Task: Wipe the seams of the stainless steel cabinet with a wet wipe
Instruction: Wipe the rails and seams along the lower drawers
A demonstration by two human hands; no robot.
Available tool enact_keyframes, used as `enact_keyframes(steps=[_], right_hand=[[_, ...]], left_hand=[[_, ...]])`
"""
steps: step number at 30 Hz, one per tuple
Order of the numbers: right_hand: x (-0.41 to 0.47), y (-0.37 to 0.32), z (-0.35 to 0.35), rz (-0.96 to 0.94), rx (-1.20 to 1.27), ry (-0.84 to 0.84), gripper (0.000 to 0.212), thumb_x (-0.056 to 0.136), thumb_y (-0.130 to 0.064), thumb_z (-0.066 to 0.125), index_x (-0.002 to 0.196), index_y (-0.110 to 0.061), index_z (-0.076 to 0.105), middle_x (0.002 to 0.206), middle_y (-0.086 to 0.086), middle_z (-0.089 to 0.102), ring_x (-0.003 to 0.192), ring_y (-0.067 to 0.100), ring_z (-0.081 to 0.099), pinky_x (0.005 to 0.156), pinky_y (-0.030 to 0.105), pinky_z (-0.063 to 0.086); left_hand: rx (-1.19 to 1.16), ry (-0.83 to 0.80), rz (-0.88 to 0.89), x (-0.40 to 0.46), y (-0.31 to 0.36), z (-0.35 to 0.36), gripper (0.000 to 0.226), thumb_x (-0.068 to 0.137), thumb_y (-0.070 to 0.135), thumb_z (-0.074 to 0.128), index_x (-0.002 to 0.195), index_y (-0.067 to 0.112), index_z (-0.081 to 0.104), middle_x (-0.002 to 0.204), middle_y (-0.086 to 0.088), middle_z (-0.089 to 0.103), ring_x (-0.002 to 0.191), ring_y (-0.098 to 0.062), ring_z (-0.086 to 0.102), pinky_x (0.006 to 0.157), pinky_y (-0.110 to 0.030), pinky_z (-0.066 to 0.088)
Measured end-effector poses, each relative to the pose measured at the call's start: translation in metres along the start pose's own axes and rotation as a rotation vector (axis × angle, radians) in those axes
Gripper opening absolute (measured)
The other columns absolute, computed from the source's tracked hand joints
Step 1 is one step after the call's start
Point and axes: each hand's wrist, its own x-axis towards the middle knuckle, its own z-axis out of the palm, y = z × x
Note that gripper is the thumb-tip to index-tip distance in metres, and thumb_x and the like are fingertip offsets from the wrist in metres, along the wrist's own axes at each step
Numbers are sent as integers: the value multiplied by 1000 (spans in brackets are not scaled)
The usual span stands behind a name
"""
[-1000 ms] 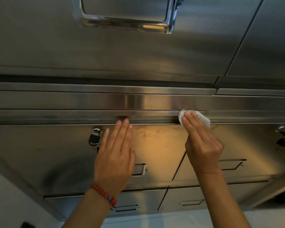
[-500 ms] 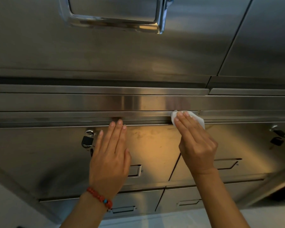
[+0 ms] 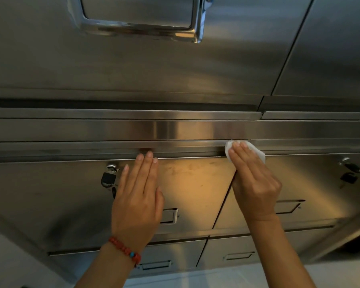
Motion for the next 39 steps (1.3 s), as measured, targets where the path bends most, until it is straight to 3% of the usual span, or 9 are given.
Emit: enact_keyframes(steps=[7, 13, 18, 26, 39], right_hand=[[-1, -5, 2, -36, 36, -33, 34, 70, 20, 71, 99, 2, 71, 106, 16, 68, 101, 27, 65, 82, 42, 56], [-3, -6, 2, 50, -11, -5, 34, 69, 18, 74, 99, 4, 70, 105, 18, 68, 104, 26, 60, 86, 43, 51], [-1, -3, 2, -29, 24, -27, 30, 73, 17, 71, 99, 1, 72, 105, 15, 68, 101, 25, 65, 83, 40, 56], [-3, -1, 1, 69, -27, -11, 34, 68, 20, 73, 99, 7, 70, 104, 22, 67, 97, 33, 65, 80, 48, 55], [2, -32, 15, 37, 86, 22, 32, 68, 20, 71, 96, 3, 73, 104, 16, 69, 101, 25, 66, 84, 39, 56]], left_hand=[[-6, -11, -8, 0, 0, 0, 48, 87, 16, 40, 128, -6, 51, 137, -19, 47, 128, -34, 42, 109, -44, 24], [-3, -8, -8, 0, 1, 0, 48, 87, 16, 39, 128, -6, 50, 136, -19, 47, 128, -34, 42, 110, -43, 22], [-2, -5, -11, 0, 1, 1, 48, 86, 15, 40, 128, -6, 51, 136, -20, 47, 128, -34, 42, 110, -43, 22], [-2, -17, -9, 0, 1, 1, 48, 86, 16, 40, 128, -6, 50, 136, -20, 46, 128, -34, 42, 111, -42, 21], [-28, -2, -18, 0, 2, 1, 49, 86, 17, 39, 128, -6, 50, 136, -20, 47, 128, -34, 41, 111, -41, 21]])
